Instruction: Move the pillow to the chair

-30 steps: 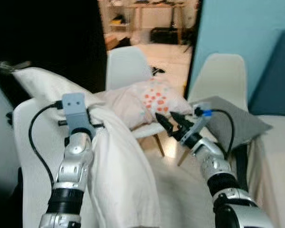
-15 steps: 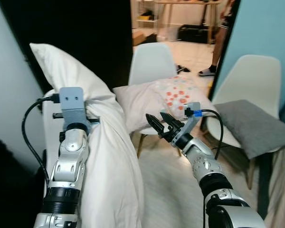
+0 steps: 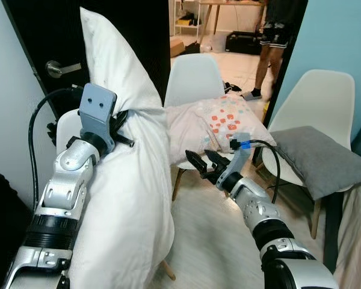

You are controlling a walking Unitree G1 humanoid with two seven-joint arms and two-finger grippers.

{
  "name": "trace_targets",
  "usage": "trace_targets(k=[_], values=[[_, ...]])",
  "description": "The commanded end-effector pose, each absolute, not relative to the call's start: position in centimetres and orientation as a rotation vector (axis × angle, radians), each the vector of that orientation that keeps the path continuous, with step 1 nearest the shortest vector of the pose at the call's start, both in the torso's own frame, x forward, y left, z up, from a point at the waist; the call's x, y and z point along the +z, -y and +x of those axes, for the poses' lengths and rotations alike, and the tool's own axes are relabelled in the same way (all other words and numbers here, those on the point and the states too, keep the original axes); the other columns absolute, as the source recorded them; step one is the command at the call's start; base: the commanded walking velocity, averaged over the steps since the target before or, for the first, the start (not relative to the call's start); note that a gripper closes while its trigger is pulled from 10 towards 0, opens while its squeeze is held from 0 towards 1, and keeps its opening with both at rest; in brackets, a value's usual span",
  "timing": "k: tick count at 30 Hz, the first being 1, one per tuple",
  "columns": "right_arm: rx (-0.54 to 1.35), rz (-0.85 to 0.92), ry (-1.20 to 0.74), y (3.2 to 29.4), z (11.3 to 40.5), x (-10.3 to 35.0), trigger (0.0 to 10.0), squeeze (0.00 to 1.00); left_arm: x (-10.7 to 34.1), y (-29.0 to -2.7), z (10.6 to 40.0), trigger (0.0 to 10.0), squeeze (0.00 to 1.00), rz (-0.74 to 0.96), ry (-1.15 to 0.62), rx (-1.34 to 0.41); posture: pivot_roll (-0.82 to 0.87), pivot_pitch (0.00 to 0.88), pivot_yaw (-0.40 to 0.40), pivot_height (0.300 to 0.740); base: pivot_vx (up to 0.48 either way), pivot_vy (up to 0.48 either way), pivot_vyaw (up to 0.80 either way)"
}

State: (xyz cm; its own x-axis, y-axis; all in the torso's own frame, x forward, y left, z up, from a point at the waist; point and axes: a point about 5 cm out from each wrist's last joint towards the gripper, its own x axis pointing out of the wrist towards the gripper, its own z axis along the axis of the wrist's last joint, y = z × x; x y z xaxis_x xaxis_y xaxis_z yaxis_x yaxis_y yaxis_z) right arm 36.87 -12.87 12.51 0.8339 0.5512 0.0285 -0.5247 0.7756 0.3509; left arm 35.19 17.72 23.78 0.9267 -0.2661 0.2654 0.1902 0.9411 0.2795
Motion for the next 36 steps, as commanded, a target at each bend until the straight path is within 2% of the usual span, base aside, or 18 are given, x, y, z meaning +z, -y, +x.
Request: trace_targets(k=[1, 5, 8, 16, 18, 20, 21, 22, 23, 24, 25, 26, 28, 30, 36], values=[[0.602, 0.357, -0.098, 12.4, 36.6, 12.1, 10.0, 0.00, 26.2, -18.7, 34.8, 10.0, 0.00, 0.319, 0.424, -0.197, -0.11, 0.038, 0.044, 0.676, 0.000, 0.000, 0.00], [0.602, 0.357, -0.106, 12.4, 36.6, 12.0, 10.0, 0.00, 26.2, -19.9, 34.9, 10.0, 0.00, 0.415, 0.406, -0.175, -0.11, 0.039, 0.041, 0.656, 0.000, 0.000, 0.00], [0.601, 0.357, -0.107, 12.4, 36.6, 12.0, 10.0, 0.00, 26.3, -20.1, 34.9, 10.0, 0.00, 0.432, 0.405, -0.166, -0.10, 0.039, 0.040, 0.651, 0.000, 0.000, 0.00], [0.595, 0.352, -0.116, 12.4, 36.8, 12.1, 10.0, 0.00, 25.8, -21.0, 35.6, 10.0, 0.00, 0.624, 0.356, -0.128, -0.10, 0.032, 0.036, 0.621, 0.000, 0.000, 0.00], [0.590, 0.351, -0.119, 12.4, 36.8, 12.1, 10.0, 0.00, 25.5, -21.2, 35.9, 10.0, 0.00, 0.773, 0.326, -0.113, -0.10, 0.026, 0.036, 0.611, 0.000, 0.000, 0.00], [0.587, 0.351, -0.121, 12.5, 36.8, 12.1, 10.0, 0.00, 25.4, -21.3, 36.0, 10.0, 0.00, 0.822, 0.317, -0.107, -0.10, 0.026, 0.036, 0.606, 0.000, 0.000, 0.00], [0.585, 0.351, -0.122, 12.5, 36.8, 12.0, 10.0, 0.00, 25.4, -21.5, 36.2, 10.0, 0.00, 0.922, 0.304, -0.096, -0.10, 0.019, 0.036, 0.601, 0.000, 0.000, 0.00], [0.585, 0.351, -0.122, 12.5, 36.8, 12.0, 10.0, 0.00, 25.4, -21.5, 36.2, 10.0, 0.00, 0.922, 0.304, -0.096, -0.10, 0.019, 0.036, 0.601, 0.000, 0.000, 0.00], [0.583, 0.353, -0.124, 12.5, 36.8, 12.0, 10.0, 0.00, 25.5, -21.9, 36.5, 10.0, 0.00, 1.045, 0.290, -0.082, -0.10, 0.019, 0.036, 0.596, 0.000, 0.000, 0.00], [0.583, 0.353, -0.124, 12.5, 36.8, 12.0, 10.0, 0.00, 25.5, -21.9, 36.5, 10.0, 0.00, 1.045, 0.290, -0.082, -0.10, 0.019, 0.036, 0.596, 0.000, 0.000, 0.00], [0.581, 0.353, -0.126, 12.5, 36.8, 11.9, 10.0, 0.00, 25.8, -22.5, 36.7, 10.0, 0.00, 1.167, 0.285, -0.059, -0.10, 0.013, 0.037, 0.591, 0.000, 0.000, 0.00], [0.581, 0.353, -0.126, 12.5, 36.8, 11.9, 10.0, 0.00, 25.8, -22.5, 36.7, 10.0, 0.00, 1.167, 0.285, -0.059, -0.10, 0.013, 0.037, 0.591, 0.000, 0.000, 0.00], [0.577, 0.353, -0.129, 12.5, 36.8, 11.9, 10.0, 0.00, 26.7, -24.1, 37.2, 10.0, 0.00, 1.431, 0.271, 0.009, -0.11, 0.005, 0.041, 0.581, 0.000, 0.000, 0.00], [0.574, 0.353, -0.130, 12.5, 36.9, 11.9, 10.0, 0.00, 27.9, -25.3, 37.4, 10.0, 0.00, 1.621, 0.275, 0.056, -0.10, 0.000, 0.041, 0.571, 0.000, 0.000, 0.00], [0.568, 0.358, -0.133, 12.5, 36.9, 11.9, 10.0, 0.00, 31.3, -26.7, 37.4, 10.0, 0.00, 1.820, 0.310, 0.153, -0.10, 0.000, 0.041, 0.546, 0.000, 0.000, 0.00]])
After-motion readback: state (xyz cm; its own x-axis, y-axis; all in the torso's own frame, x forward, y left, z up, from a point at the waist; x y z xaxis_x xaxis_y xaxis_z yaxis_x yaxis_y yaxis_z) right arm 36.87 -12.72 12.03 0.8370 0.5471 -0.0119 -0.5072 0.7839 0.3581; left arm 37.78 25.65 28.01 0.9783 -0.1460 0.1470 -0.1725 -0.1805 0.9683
